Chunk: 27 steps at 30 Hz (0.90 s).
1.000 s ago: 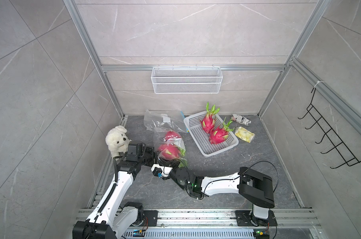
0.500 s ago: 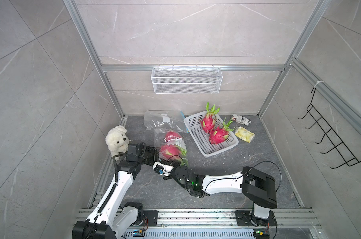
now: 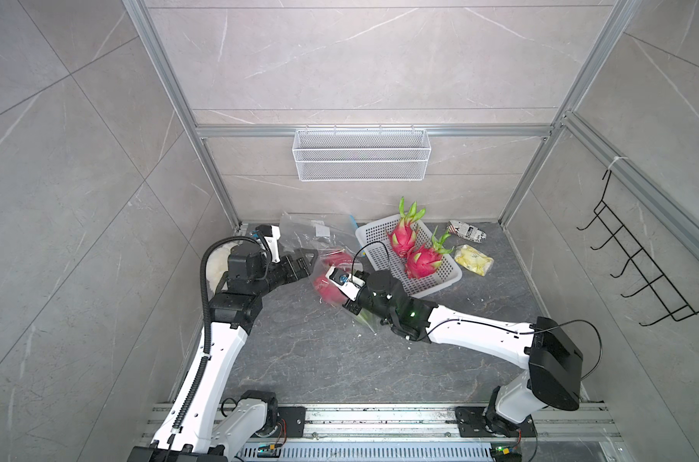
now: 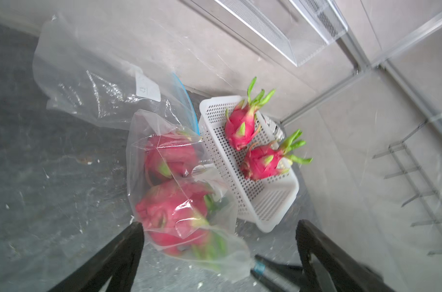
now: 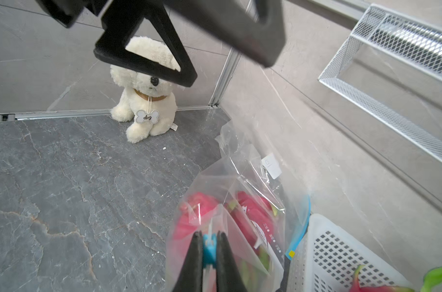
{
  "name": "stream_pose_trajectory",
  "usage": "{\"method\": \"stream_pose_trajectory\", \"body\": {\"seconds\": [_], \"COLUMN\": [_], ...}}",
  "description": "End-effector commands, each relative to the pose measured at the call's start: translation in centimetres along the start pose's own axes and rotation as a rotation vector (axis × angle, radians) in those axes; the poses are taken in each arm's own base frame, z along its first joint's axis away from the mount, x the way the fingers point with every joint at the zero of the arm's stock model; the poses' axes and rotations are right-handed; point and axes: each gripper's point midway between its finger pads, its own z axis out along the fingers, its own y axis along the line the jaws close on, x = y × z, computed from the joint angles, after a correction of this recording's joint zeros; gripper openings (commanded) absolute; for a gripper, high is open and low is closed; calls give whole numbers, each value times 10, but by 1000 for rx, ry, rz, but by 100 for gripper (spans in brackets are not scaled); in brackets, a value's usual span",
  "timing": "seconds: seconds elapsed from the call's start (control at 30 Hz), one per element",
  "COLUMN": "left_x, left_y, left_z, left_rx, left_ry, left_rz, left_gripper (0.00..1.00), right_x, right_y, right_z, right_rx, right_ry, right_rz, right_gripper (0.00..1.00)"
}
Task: Open the zip-top bag and take out the dragon fruit
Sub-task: Pick up the zipper food storage bag at the center of the board.
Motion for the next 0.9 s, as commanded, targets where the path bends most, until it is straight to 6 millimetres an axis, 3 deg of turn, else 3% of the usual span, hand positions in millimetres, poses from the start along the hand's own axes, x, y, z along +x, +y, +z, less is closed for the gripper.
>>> {"method": "stream_pose_trajectory", "body": {"seconds": [0.0, 0.17, 0.3, 0.47, 0.67, 0.87], "left_x": [29, 46, 56, 54, 50, 56], "left_y": [-19, -31, -43, -50, -39, -57], "left_z": [-4, -4, 4, 18, 48, 64], "left_rx": [139, 226, 320, 387, 384, 525], "left_ry": [102, 101, 134, 147, 207, 294], "left_rz": [288, 442, 551, 659, 741, 763], "left_gripper": [100, 99, 94, 91, 86, 77], "right_x": [-17, -34, -43, -33, -27, -17], "right_y": [-7, -30, -33, -29, -28, -36], "right_z": [-14, -28, -34, -33, -35, -39], "right_rx": [-138, -214, -264, -293, -298, -291], "right_ry": [-26, -72, -75, -61, -74, -63], "right_rz": [79, 126, 134, 161, 165, 150], "right_gripper": [1, 0, 0, 0, 0, 0]}}
